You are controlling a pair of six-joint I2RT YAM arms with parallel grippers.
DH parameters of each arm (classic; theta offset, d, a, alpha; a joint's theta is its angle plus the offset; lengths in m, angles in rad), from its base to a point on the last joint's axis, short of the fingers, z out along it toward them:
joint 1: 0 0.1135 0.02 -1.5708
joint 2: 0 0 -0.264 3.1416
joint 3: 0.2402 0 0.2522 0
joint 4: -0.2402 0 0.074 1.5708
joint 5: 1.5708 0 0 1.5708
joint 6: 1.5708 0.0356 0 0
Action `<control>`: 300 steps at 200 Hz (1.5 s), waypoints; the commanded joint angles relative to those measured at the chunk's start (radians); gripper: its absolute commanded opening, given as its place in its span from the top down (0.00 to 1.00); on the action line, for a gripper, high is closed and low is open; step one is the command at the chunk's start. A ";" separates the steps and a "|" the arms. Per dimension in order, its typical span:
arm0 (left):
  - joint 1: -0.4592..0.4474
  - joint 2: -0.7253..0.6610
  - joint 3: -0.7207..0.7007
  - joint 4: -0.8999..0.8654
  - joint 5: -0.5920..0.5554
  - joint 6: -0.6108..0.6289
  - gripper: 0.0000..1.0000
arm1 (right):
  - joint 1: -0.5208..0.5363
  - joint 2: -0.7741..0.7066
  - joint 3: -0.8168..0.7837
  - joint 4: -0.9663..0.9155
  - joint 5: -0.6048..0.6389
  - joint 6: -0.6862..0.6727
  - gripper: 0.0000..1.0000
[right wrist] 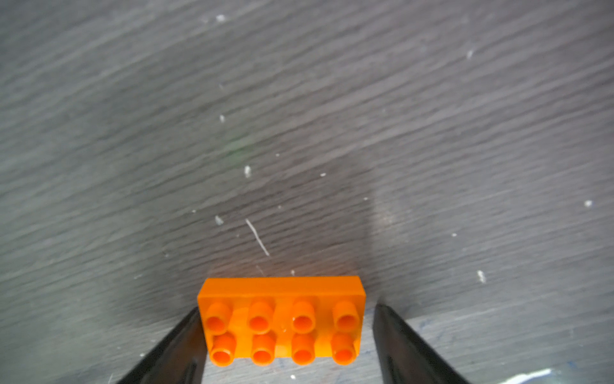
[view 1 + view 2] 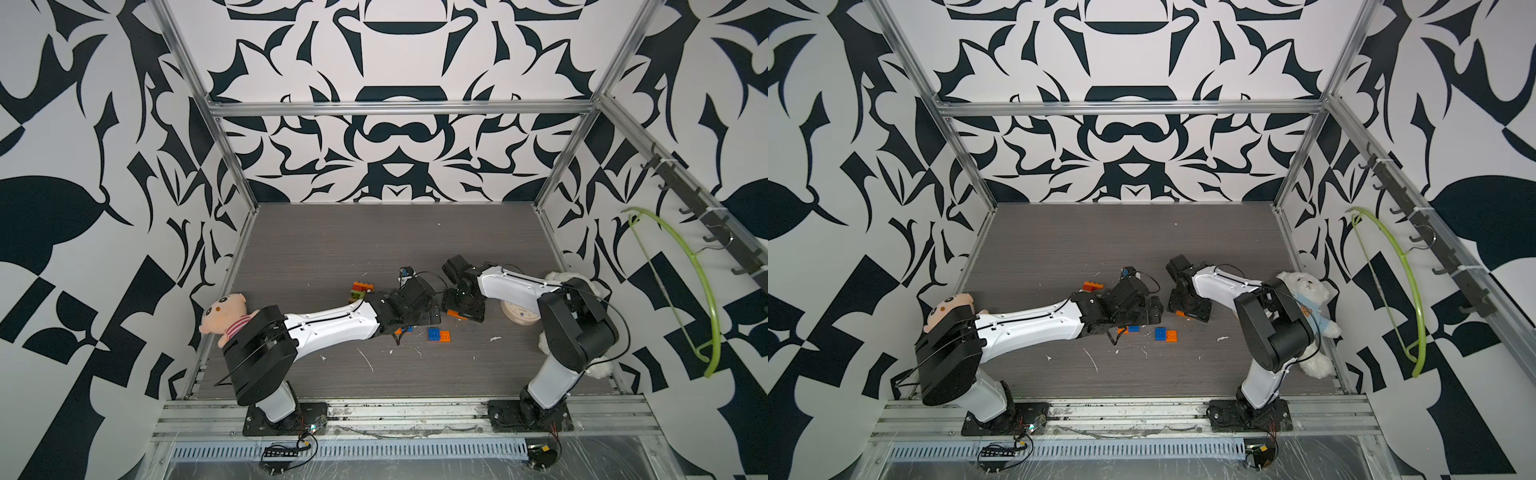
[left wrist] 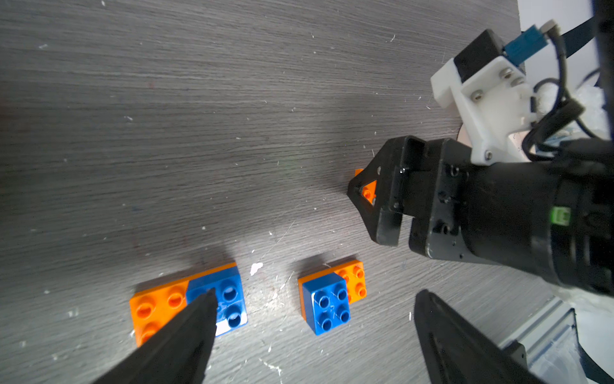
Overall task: Assemble the number 5 with lego
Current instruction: Pick up the lego brick from the center of the board.
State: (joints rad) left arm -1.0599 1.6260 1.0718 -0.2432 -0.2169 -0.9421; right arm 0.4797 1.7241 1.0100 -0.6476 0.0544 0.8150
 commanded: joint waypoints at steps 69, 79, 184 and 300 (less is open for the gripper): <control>0.004 0.015 0.035 0.003 0.015 0.019 0.01 | 0.000 0.042 0.029 0.001 0.018 -0.041 0.24; 0.004 0.015 0.035 0.001 0.016 0.018 0.01 | -0.001 0.039 0.022 0.001 0.022 -0.041 0.23; 0.004 0.005 0.035 -0.008 0.006 0.019 0.01 | -0.003 -0.013 0.006 -0.012 -0.016 -0.094 0.42; 0.002 -0.133 -0.095 0.028 -0.085 -0.027 0.01 | 0.101 -0.220 -0.023 -0.139 -0.012 -0.122 0.42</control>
State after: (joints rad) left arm -1.0595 1.5352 1.0241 -0.2226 -0.2714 -0.9516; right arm 0.5346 1.5368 0.9863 -0.7315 0.0307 0.6914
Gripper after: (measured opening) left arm 0.992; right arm 0.662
